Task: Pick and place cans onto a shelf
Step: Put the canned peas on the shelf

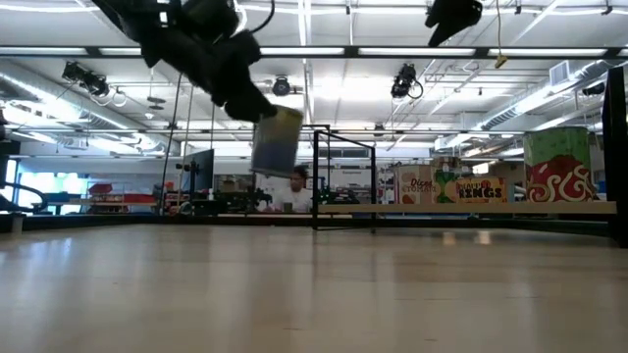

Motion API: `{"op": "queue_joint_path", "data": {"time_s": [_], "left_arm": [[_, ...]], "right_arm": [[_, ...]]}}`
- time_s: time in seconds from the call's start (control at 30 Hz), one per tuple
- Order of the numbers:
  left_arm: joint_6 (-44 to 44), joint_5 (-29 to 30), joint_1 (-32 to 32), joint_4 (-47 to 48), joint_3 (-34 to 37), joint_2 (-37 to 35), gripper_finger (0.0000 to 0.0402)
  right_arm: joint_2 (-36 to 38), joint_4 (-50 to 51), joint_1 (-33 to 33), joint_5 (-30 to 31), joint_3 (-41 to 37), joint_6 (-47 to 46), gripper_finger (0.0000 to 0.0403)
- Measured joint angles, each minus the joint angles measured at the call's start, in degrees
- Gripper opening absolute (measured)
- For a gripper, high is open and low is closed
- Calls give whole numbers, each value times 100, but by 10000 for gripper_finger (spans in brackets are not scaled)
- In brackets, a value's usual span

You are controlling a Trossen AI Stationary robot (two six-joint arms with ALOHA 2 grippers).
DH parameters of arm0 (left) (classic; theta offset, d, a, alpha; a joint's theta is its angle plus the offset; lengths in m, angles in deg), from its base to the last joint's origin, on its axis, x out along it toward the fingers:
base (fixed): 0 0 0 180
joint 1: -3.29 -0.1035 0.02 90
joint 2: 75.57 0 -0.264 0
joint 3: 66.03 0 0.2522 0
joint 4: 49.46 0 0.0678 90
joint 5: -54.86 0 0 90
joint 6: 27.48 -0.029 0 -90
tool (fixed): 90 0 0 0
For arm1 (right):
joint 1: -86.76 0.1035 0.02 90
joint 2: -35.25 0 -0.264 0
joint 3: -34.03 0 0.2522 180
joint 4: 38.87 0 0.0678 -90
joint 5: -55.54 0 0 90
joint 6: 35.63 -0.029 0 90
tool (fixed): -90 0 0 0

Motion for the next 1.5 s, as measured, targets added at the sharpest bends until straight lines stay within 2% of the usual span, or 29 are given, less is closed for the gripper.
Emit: {"op": "queue_joint_path", "data": {"time_s": [0.13, 0.23, 0.47, 0.57, 0.77, 0.83, 0.93, 1.1, 1.3, 1.5], "left_arm": [[217, 804, 708, -731, 7, 179, 288], [303, 1271, 986, -1588, 4, 439, 288], [854, 1857, 939, -3130, -163, 1510, 288], [860, 1981, 911, -3109, -596, 2003, 288], [1197, 2601, 888, -2242, -1646, 2836, 288], [1348, 2735, 880, -2222, -1846, 3031, 288], [1541, 2956, 884, -2243, -1943, 3183, 288], [1875, 2964, 849, -2584, -1880, 3310, 288], [1900, 2975, 854, -2554, -1886, 3313, 289], [1929, 2976, 869, -2545, -1884, 3313, 312]], "right_arm": [[292, -248, 149, 0, -420, -142, 348], [404, -374, 249, -3, -646, -164, 348], [495, -601, 433, -68, -990, -162, 348], [495, -676, 470, -79, -1083, -151, 348], [492, -802, 470, -151, -1207, -116, 348], [492, -815, 470, -151, -1210, -114, 348], [491, -815, 470, -151, -1210, -108, 348], [490, -813, 470, -149, -1210, -96, 348], [490, -811, 470, -152, -1210, -98, 348], [490, -810, 470, -153, -1210, -99, 348]]}}
